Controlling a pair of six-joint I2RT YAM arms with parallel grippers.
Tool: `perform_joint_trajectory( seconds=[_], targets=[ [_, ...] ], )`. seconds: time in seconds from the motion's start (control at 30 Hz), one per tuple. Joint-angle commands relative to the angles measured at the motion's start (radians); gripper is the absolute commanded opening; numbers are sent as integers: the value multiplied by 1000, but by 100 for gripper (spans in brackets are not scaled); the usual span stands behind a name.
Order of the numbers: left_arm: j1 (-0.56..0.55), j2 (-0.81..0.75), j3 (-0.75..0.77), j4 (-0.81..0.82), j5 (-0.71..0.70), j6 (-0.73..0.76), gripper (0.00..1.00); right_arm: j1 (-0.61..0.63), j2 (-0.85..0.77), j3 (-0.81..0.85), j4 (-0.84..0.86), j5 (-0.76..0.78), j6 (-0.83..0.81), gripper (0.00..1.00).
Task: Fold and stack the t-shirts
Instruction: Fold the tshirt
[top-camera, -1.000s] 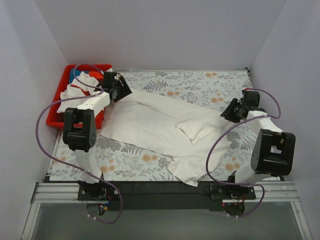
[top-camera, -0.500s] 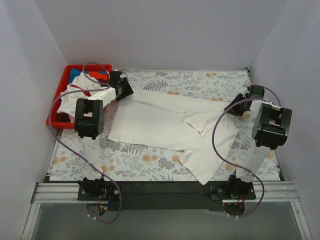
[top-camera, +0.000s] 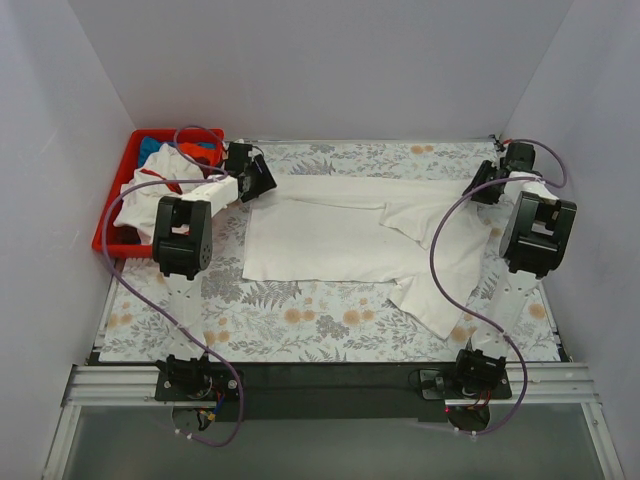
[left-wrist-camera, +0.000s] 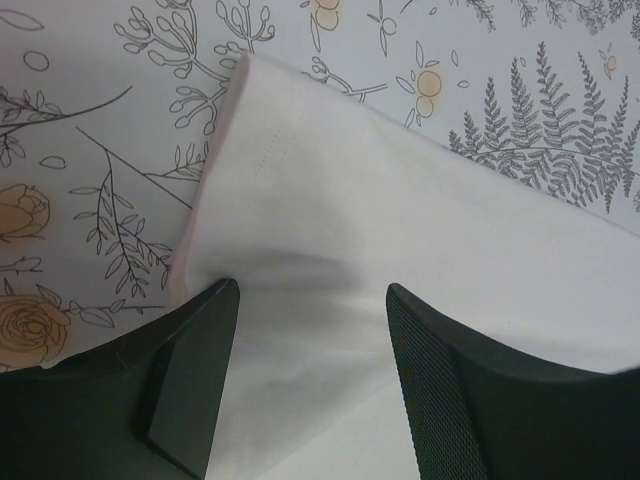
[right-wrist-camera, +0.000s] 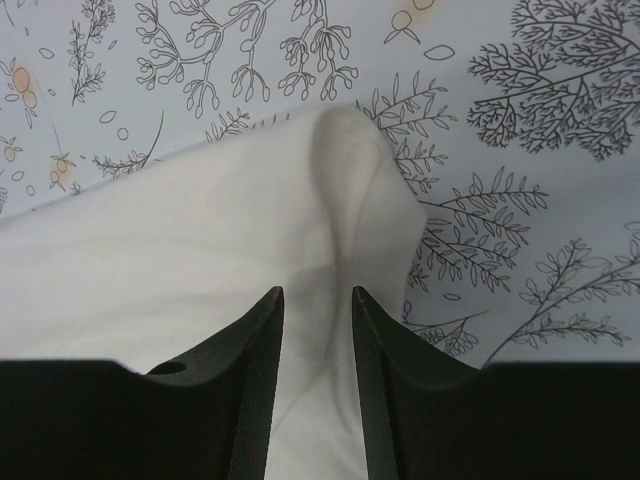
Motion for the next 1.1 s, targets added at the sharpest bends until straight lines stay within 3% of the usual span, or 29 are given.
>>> perform_joint_trajectory(
  seconds=[0.0,0.17,0.33,0.47,0.67,1.07],
  targets=[
    [-14,-103,-47,-64,-40,-4,61,-1,-113,-17,-46,53,-70,41],
    [-29,-206,-114,-64,-106,-10,62,-8,-262,-176,-43,106,15,42],
    [-34,-275,-188,-30,-145,3,62,-14,-320,-342,59,-65,91,38],
    [-33,-228,-137,-20,-142,14,61,-13,-327,-451,162,-206,151,35],
    [-33,-99,10,5,-131,26,59,-5,-287,-463,238,-276,216,31],
    [-33,36,73,14,-97,39,58,-4,-273,-557,242,-190,291,32]
  ],
)
